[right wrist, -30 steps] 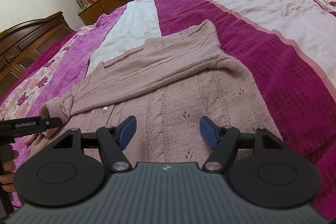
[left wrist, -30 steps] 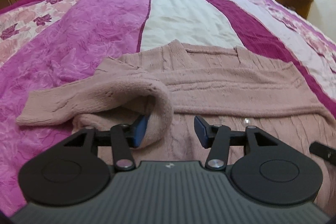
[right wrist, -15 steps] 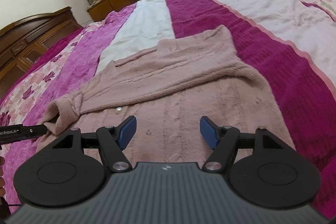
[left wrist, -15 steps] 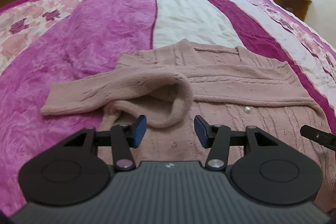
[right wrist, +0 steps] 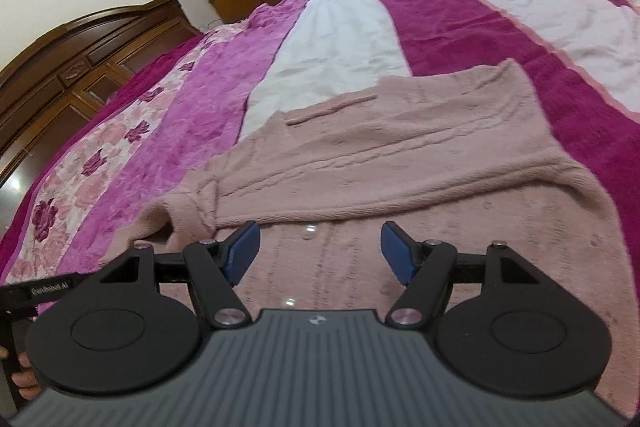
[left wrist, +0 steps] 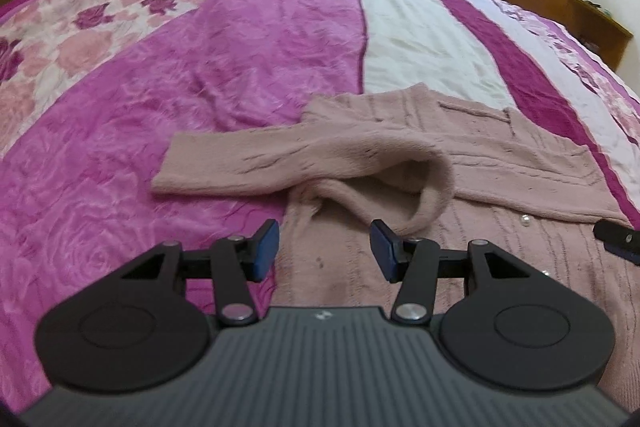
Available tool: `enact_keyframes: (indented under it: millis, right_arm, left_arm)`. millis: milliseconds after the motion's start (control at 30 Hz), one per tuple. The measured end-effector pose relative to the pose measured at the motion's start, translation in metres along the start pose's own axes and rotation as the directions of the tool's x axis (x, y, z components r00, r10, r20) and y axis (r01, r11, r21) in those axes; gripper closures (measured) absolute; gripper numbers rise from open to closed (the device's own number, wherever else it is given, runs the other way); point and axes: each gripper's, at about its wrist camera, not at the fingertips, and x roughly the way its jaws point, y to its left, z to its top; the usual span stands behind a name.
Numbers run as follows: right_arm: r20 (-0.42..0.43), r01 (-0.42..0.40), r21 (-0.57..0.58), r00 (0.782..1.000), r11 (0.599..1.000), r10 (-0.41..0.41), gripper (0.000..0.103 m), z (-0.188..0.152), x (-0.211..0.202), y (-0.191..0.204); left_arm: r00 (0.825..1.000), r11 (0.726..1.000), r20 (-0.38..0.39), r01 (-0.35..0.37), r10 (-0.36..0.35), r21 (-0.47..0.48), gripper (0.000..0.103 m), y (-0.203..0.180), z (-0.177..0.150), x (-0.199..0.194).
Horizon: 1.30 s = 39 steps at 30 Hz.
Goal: Fold small clothes
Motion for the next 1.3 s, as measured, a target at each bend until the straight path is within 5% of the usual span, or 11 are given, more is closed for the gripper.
enact_keyframes:
  millis: [767, 800, 900, 933, 1100, 1233, 1300]
  right_arm:
    - [-0.225, -0.153, -0.163, 0.968, 0.975, 0.114, 0.029, 0.027, 0.127, 0.114]
    - [-0.234, -0.145, -0.167, 0.967, 0.975, 0.104, 0.032, 0.026, 0.135, 0.115]
    - [-0.248, -0.148, -0.193, 0.964, 0.970, 0.098, 0.082, 0.026, 0.150, 0.119]
    - [-0.244, -0.137, -0.202, 0.966, 0.970, 0.085, 0.089, 0.028, 0.153, 0.123]
    - [-0.054, -0.137, -0.360, 0.991, 0.923, 0.126, 0.092, 0.053, 0.131, 0.159]
    - [0.157, -0.022, -0.516, 0.980, 0.856, 0.120, 0.092, 0.056, 0.101, 0.175]
    - [0.183, 0.020, -0.548, 0.978, 0.836, 0.096, 0.092, 0.050, 0.099, 0.168]
  left_arm:
    - [0.998, 0.998, -0.052, -0.033, 0.030, -0.054, 0.051, 0.022, -0.014, 0.018]
    - [0.998, 0.998, -0.052, -0.032, 0.029, -0.054, 0.051, 0.022, -0.014, 0.019]
    - [0.998, 0.998, -0.054, -0.030, 0.027, -0.062, 0.051, 0.023, -0.014, 0.023]
    - [0.998, 0.997, -0.053, -0.030, 0.027, -0.066, 0.051, 0.023, -0.014, 0.025]
    - [0.998, 0.995, -0.046, -0.047, 0.043, -0.084, 0.051, 0.025, -0.010, 0.036]
    - [0.996, 0.993, -0.059, -0.073, 0.068, -0.095, 0.051, 0.026, -0.009, 0.045]
    - [0.995, 0.992, -0.065, -0.076, 0.070, -0.105, 0.051, 0.027, -0.010, 0.047]
